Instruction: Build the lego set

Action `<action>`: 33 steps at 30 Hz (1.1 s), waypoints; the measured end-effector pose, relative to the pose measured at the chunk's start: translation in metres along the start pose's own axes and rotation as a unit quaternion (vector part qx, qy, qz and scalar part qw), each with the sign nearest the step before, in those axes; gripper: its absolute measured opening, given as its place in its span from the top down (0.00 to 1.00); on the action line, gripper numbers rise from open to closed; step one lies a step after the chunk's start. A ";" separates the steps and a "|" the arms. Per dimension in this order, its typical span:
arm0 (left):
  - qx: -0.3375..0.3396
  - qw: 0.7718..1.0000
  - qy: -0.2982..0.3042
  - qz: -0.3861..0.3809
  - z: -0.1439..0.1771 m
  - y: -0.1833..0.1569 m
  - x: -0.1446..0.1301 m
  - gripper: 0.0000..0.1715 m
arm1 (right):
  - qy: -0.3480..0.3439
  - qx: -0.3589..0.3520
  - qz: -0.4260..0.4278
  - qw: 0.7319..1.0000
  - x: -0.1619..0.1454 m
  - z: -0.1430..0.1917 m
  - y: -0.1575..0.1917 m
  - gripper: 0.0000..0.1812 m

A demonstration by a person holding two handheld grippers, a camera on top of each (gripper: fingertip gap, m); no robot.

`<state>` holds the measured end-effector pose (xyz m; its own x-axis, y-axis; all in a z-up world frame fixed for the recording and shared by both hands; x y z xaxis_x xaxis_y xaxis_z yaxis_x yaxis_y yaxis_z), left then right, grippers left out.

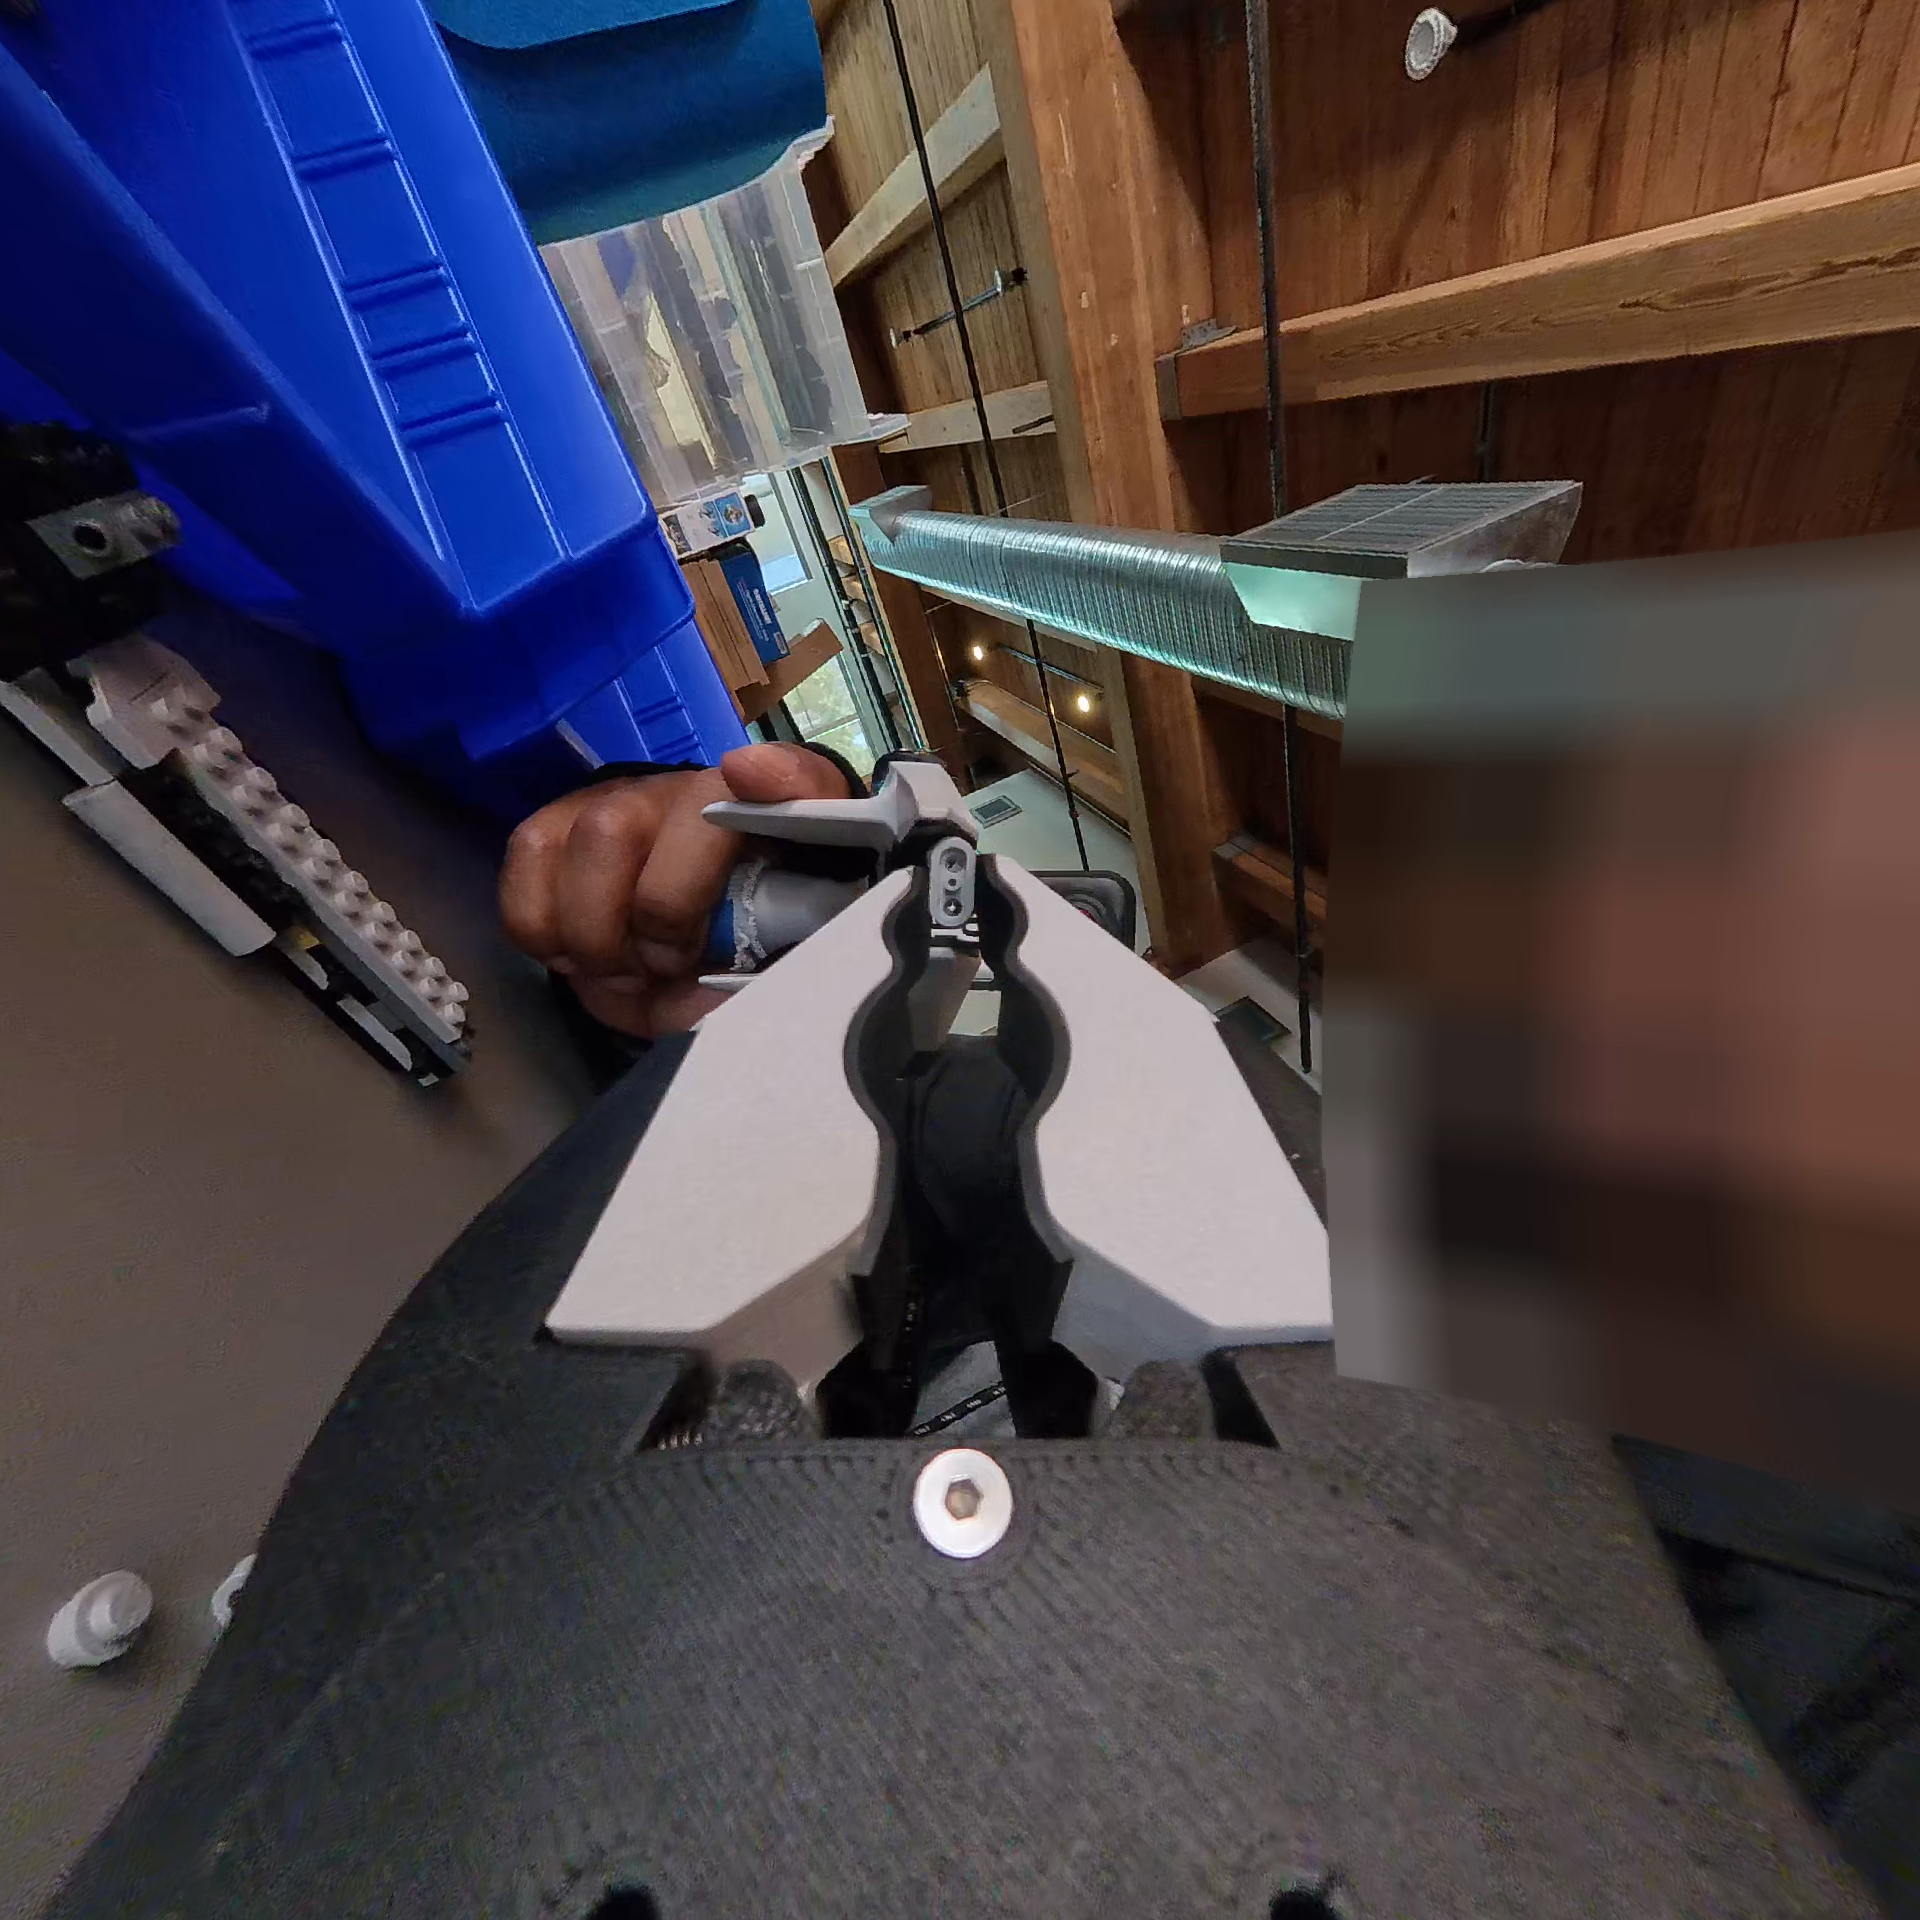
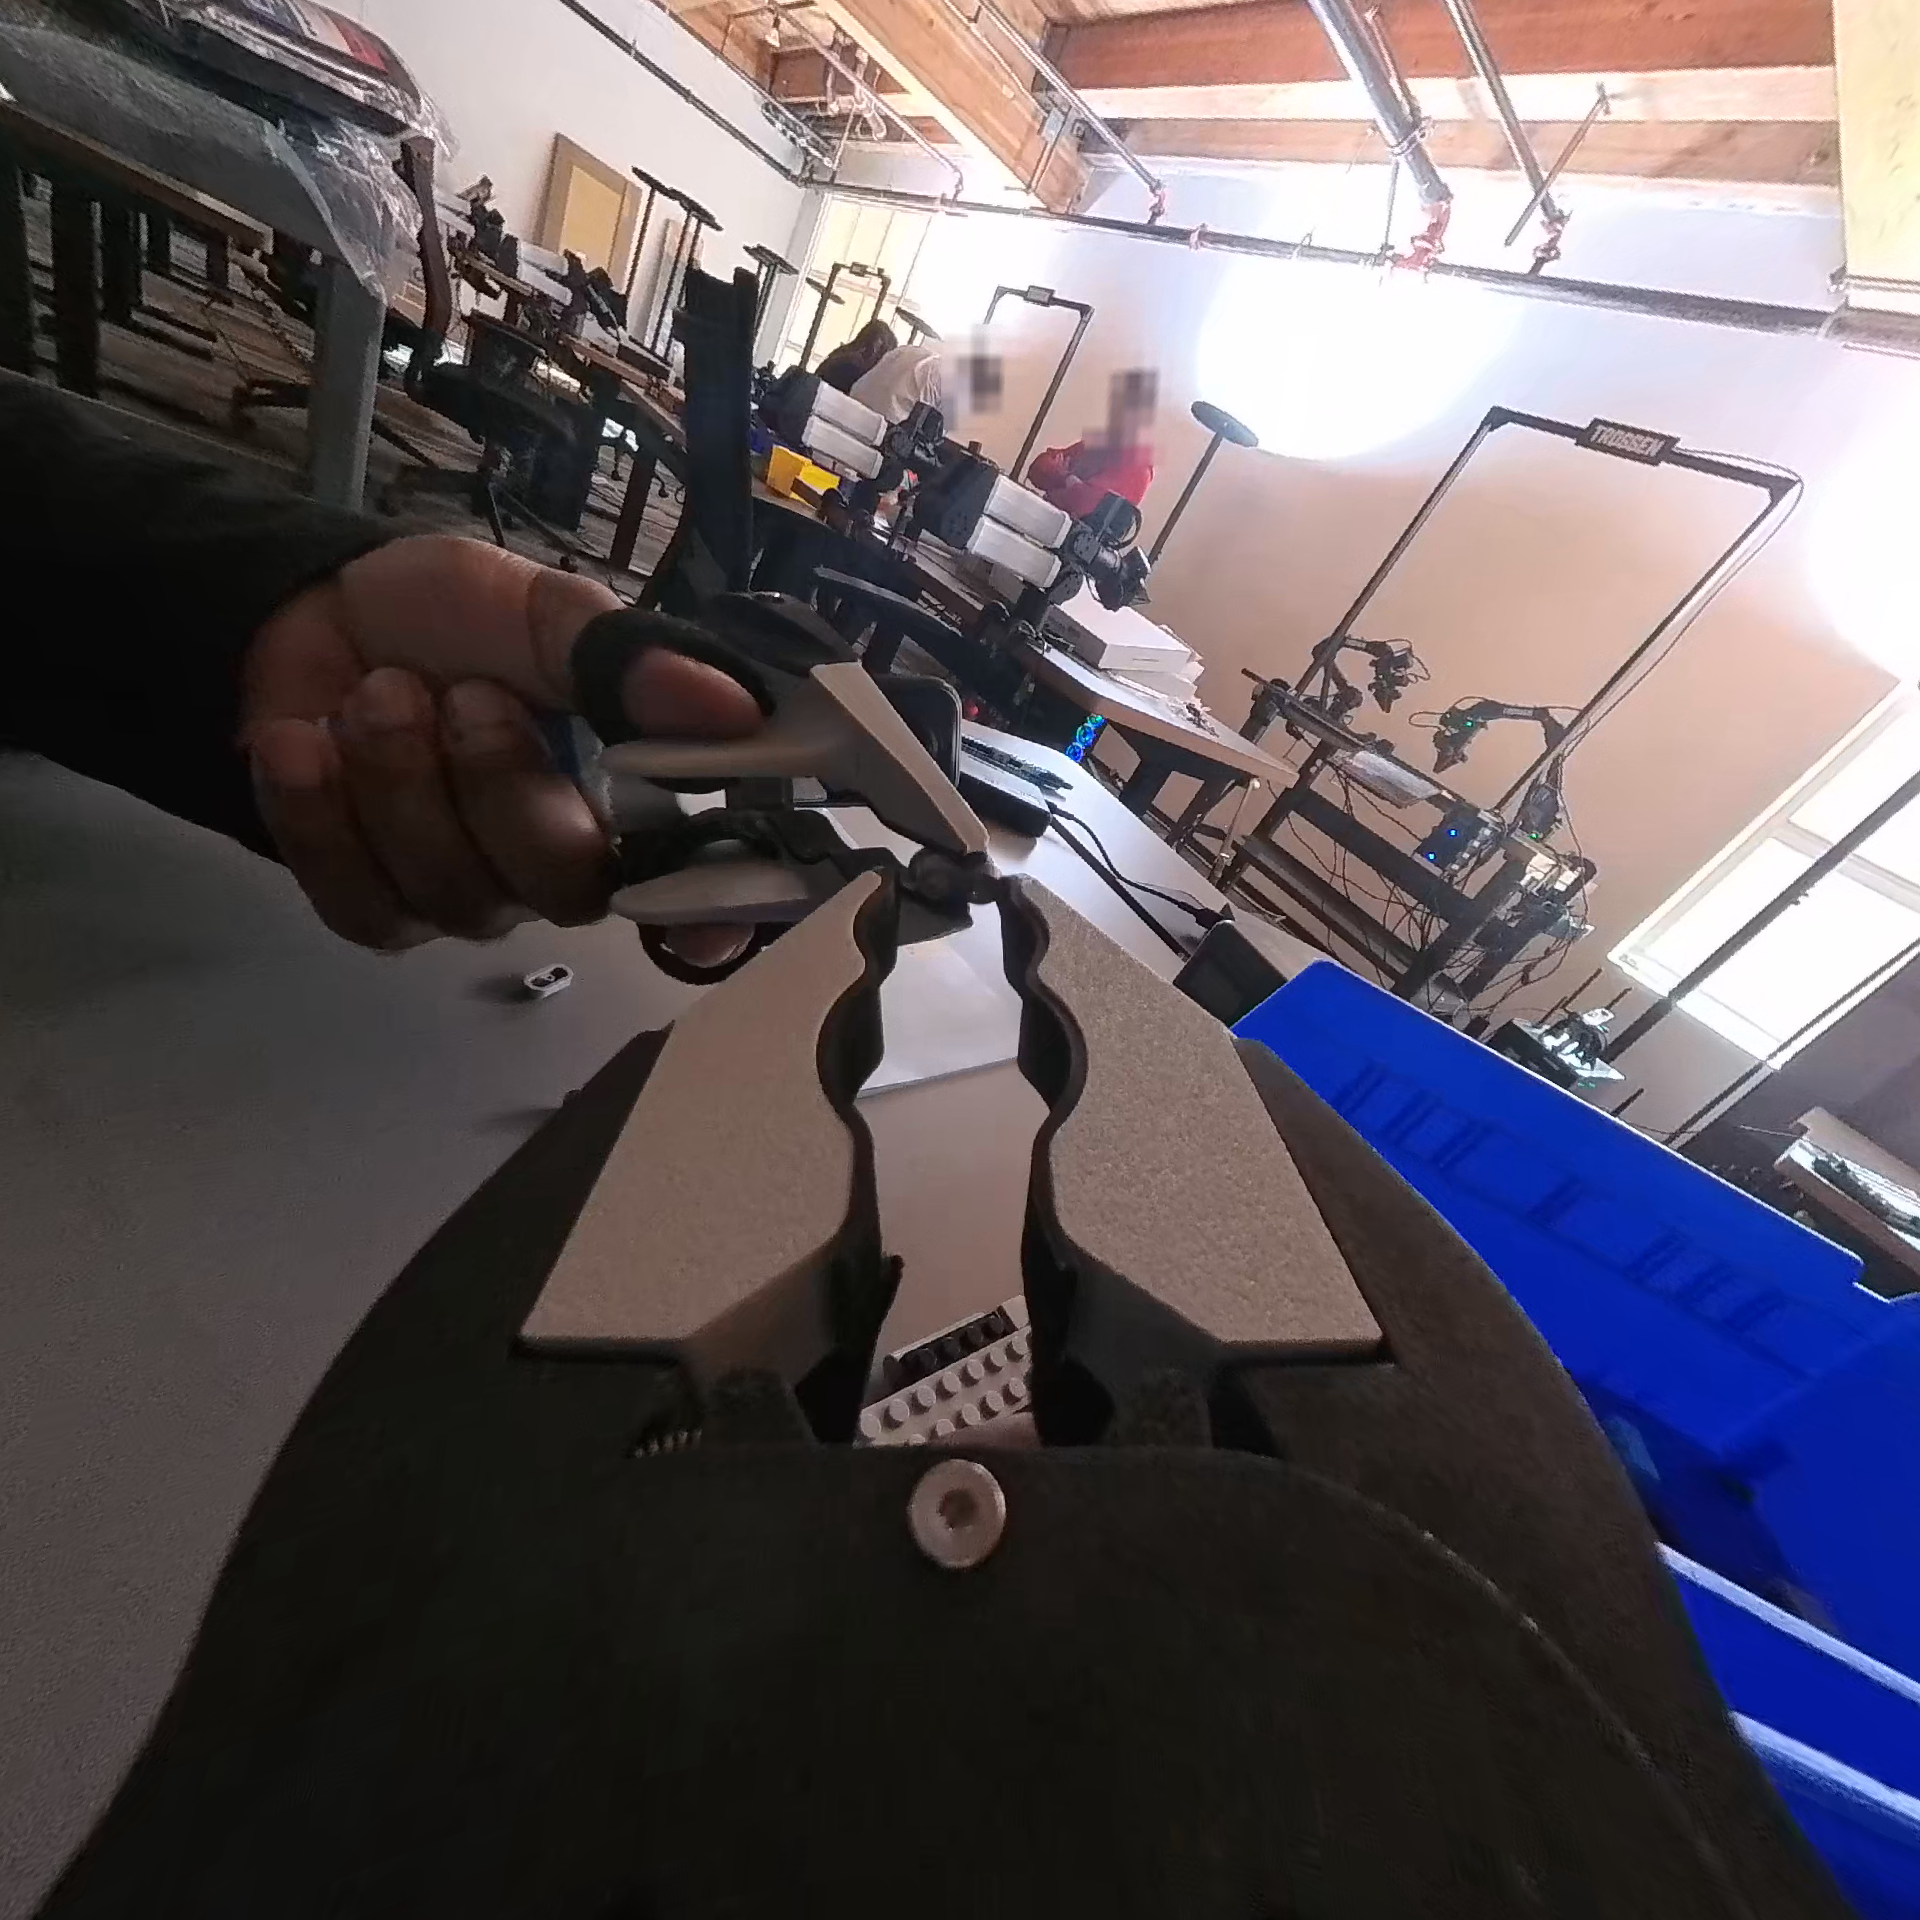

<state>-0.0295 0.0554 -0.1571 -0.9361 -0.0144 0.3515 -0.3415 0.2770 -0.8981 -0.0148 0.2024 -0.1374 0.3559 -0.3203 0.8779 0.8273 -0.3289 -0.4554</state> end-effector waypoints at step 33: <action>0.147 0.985 0.036 -0.086 0.012 -0.012 0.007 0.85 | 0.038 0.012 0.010 0.999 0.000 -0.002 -0.001 0.91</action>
<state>-0.0332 0.0402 -0.1474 -0.8576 0.0347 0.5132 -0.5139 -0.0148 -0.8577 -0.0164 0.2009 -0.1376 0.3399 -0.3935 0.8542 0.8308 -0.3001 -0.4688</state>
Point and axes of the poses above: each gripper's, where its closed fingertips meet, z back along the fingers, x out of its top, y = z × x across the jaws, the point moved 9 cm from there along z, back along the fingers, and after that the axes turned 13 degrees about y, right-handed, at the moved point
